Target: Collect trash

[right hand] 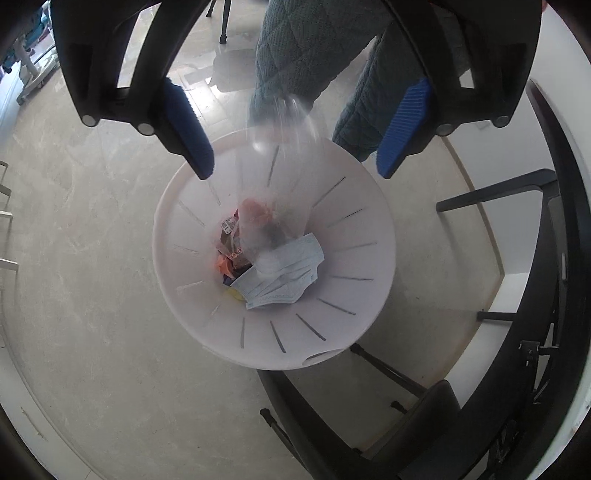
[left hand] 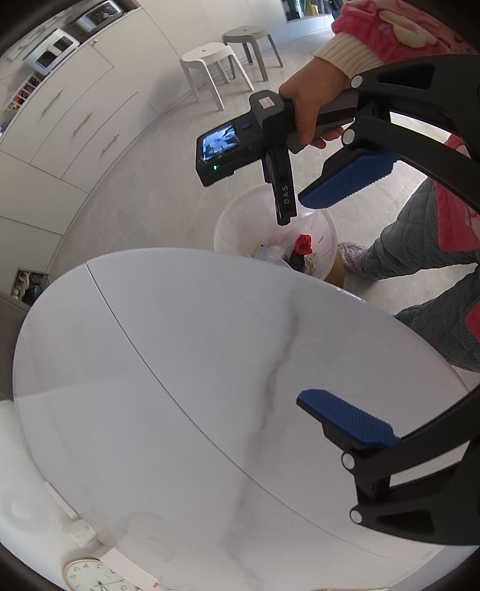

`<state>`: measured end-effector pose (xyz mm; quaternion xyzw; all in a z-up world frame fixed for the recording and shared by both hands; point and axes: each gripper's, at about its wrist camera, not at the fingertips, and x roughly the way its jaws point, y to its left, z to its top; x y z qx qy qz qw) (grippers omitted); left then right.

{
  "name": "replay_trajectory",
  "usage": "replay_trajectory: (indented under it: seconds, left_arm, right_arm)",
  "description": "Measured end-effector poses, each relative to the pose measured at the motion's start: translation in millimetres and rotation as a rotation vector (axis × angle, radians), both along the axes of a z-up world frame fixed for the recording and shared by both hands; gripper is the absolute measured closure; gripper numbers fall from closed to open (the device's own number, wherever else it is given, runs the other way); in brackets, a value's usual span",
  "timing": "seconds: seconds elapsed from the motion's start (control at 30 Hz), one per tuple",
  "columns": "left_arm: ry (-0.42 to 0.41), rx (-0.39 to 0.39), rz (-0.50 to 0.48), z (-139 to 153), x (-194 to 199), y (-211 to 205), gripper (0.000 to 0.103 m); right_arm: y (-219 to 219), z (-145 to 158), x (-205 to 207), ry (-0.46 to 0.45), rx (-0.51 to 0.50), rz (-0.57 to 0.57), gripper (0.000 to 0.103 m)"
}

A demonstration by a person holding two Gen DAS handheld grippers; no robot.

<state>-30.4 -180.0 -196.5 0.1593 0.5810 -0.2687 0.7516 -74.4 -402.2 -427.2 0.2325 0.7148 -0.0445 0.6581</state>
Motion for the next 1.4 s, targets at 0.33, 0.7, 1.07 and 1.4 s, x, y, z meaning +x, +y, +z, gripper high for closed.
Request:
replay_trajectory:
  seconds: [0.33,0.7,1.07,1.4]
  left_arm:
    - [-0.104,-0.013,0.014,28,11,8,0.009]
    - [-0.357,-0.153,0.185,139,32,55,0.009]
    - [-0.648,-0.222,0.321,265,37,84,0.008]
    - [-0.779,-0.220,0.480,308,29,113,0.008]
  right_arm:
    - [14,114,-13,-0.217,-0.072,-0.062,0.007]
    - [62,339,-4,-0.701,-0.310,-0.001,0.002]
    - [100,501,-1,-1.101,-0.470,0.051,0.002]
    - [112,558,-1,-1.268,-0.454,0.066,0.002]
